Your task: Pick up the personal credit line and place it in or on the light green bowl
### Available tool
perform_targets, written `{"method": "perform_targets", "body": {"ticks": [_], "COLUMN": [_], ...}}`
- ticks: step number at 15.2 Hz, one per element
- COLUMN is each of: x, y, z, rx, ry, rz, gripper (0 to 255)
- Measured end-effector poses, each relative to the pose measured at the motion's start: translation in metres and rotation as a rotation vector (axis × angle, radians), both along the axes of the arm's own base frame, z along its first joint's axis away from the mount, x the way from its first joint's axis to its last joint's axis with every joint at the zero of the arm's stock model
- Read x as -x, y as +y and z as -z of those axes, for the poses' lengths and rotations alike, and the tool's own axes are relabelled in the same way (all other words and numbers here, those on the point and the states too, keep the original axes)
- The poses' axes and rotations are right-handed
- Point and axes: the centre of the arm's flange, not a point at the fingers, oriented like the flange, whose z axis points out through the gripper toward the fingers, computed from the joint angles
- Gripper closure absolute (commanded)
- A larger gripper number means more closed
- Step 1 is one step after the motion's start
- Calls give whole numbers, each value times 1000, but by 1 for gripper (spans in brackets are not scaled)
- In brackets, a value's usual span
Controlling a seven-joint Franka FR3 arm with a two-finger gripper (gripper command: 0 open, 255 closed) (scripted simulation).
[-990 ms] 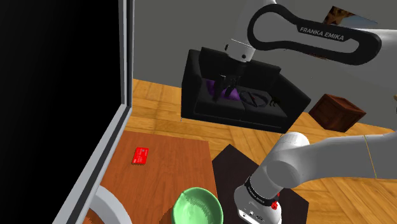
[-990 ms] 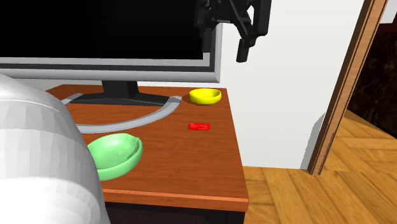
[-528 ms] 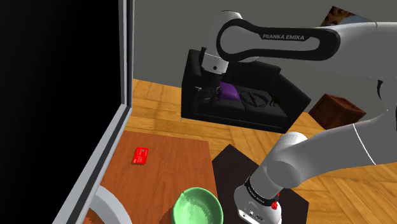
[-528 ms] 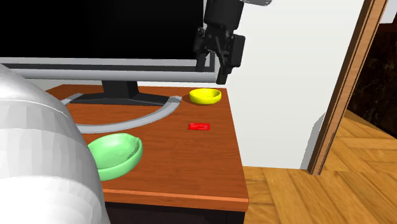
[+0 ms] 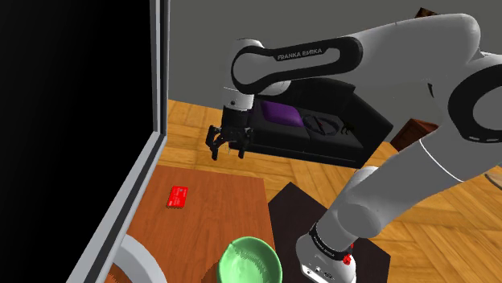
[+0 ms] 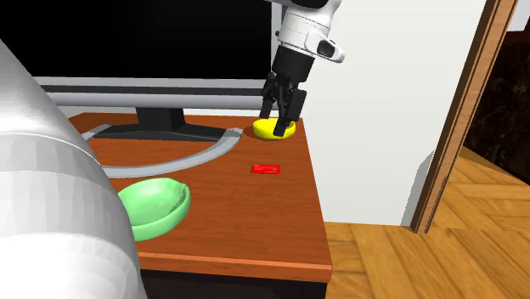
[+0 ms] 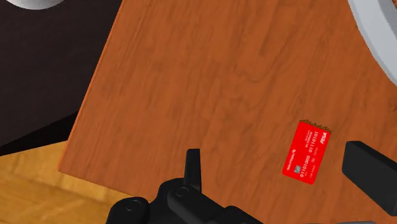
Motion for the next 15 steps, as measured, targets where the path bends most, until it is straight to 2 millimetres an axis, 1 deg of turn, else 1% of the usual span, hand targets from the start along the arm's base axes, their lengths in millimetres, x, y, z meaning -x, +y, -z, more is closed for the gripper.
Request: {"method": "perform_targets", "body": {"ticks": [5,9,10,11,13,14,15], "x": [-36,-59,-65,-75,-86,-94,-97], "y": [33,58,61,65,76,80,85], "z": [52,95,106,115,140,150,157], "rx": [-25,-44,-49,-54,-64,-69,-72], "ry": [91,165,183,201,238,256,270], "rz": [119,214,238,262,309,333,351], "gripper": [0,0,0,0,0,0,0]}}
